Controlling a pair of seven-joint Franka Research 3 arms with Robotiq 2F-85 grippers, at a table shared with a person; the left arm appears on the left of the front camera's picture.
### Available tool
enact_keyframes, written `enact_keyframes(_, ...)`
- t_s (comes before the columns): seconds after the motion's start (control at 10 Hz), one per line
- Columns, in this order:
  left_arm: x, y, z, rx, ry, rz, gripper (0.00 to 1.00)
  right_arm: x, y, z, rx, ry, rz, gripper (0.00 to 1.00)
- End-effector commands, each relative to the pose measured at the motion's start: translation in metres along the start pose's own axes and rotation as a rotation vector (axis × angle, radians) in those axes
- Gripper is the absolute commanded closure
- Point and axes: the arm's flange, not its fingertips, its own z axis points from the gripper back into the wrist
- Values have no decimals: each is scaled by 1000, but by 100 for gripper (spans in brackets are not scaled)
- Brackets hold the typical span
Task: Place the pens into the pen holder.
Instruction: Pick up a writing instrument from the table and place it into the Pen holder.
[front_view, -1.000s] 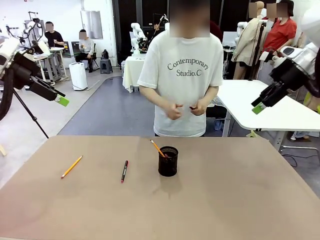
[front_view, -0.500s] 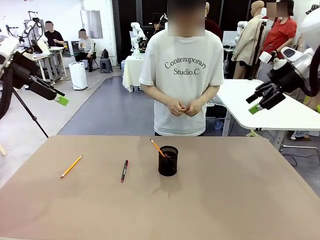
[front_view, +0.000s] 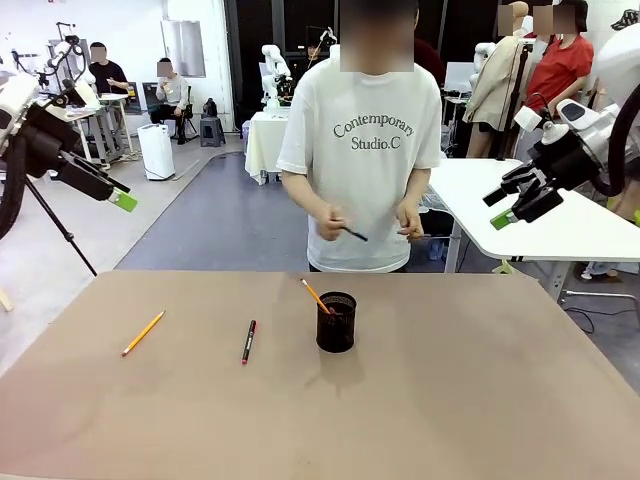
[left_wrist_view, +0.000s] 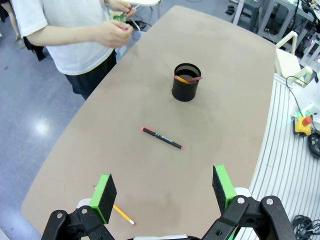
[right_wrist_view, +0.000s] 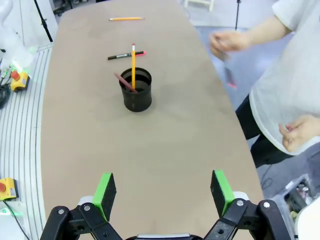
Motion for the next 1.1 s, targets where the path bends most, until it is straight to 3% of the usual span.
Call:
enact_keyframes(0.0, 0, 0, 2, 3, -2, -2, 0, 3, 4, 3, -1, 15, -20, 0)
enact_keyframes(1.0, 0, 0, 2, 3, -2, -2, 0, 3, 4, 3, -1, 15, -20, 0)
